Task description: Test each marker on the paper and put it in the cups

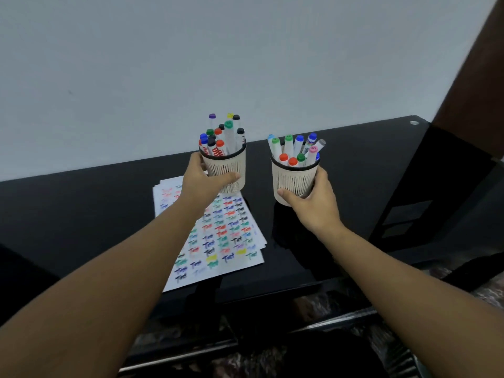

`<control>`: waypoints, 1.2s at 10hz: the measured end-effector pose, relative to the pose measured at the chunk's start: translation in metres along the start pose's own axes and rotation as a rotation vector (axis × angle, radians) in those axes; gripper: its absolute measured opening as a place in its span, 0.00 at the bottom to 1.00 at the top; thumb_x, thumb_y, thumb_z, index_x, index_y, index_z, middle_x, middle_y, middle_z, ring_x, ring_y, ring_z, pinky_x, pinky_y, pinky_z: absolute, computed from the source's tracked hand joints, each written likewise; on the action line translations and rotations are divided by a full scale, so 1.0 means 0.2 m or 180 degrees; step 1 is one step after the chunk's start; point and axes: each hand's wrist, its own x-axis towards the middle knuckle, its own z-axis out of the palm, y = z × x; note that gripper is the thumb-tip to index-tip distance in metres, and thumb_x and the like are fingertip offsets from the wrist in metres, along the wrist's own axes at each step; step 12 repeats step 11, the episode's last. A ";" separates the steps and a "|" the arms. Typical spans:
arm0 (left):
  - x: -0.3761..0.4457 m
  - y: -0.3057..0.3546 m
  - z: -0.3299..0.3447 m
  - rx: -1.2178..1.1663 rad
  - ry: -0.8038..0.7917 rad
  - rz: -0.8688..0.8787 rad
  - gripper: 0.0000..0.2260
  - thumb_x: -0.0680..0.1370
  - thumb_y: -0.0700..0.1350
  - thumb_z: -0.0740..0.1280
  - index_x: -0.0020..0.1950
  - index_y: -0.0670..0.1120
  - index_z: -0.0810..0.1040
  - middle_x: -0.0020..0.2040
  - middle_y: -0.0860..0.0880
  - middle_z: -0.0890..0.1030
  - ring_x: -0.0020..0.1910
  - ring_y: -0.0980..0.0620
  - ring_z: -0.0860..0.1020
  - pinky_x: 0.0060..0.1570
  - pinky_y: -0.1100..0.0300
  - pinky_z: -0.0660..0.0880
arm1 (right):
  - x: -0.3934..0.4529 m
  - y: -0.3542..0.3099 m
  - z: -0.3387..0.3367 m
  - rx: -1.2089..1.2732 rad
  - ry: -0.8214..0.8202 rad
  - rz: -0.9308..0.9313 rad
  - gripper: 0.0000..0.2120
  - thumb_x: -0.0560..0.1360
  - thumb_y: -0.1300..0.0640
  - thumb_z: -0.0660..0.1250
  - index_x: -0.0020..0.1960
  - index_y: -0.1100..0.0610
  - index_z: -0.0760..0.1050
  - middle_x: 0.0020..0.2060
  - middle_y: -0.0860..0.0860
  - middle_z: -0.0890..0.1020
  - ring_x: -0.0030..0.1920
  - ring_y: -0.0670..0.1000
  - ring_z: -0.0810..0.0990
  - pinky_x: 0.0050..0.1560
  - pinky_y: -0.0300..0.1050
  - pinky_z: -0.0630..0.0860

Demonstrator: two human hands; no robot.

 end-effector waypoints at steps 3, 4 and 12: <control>-0.04 -0.24 -0.46 0.0012 0.0418 -0.0287 0.33 0.68 0.43 0.82 0.68 0.51 0.69 0.66 0.51 0.78 0.65 0.50 0.76 0.62 0.47 0.78 | 0.00 -0.16 0.44 -0.0015 -0.0555 -0.0088 0.41 0.70 0.47 0.82 0.75 0.49 0.63 0.68 0.47 0.75 0.69 0.50 0.73 0.66 0.57 0.78; -0.05 -0.31 -0.50 0.0006 0.0479 -0.0287 0.33 0.67 0.43 0.83 0.67 0.51 0.70 0.63 0.54 0.79 0.62 0.51 0.77 0.55 0.55 0.79 | 0.00 -0.18 0.52 -0.0061 -0.0633 -0.0095 0.42 0.70 0.47 0.81 0.76 0.50 0.63 0.69 0.47 0.75 0.71 0.50 0.73 0.67 0.57 0.78; -0.21 -0.36 -0.62 0.0112 0.0528 -0.0655 0.58 0.61 0.53 0.84 0.82 0.56 0.52 0.81 0.46 0.61 0.77 0.45 0.65 0.69 0.42 0.70 | -0.05 -0.27 0.32 0.0326 -0.0385 -0.0012 0.45 0.73 0.48 0.79 0.82 0.46 0.57 0.74 0.51 0.71 0.72 0.48 0.71 0.72 0.53 0.72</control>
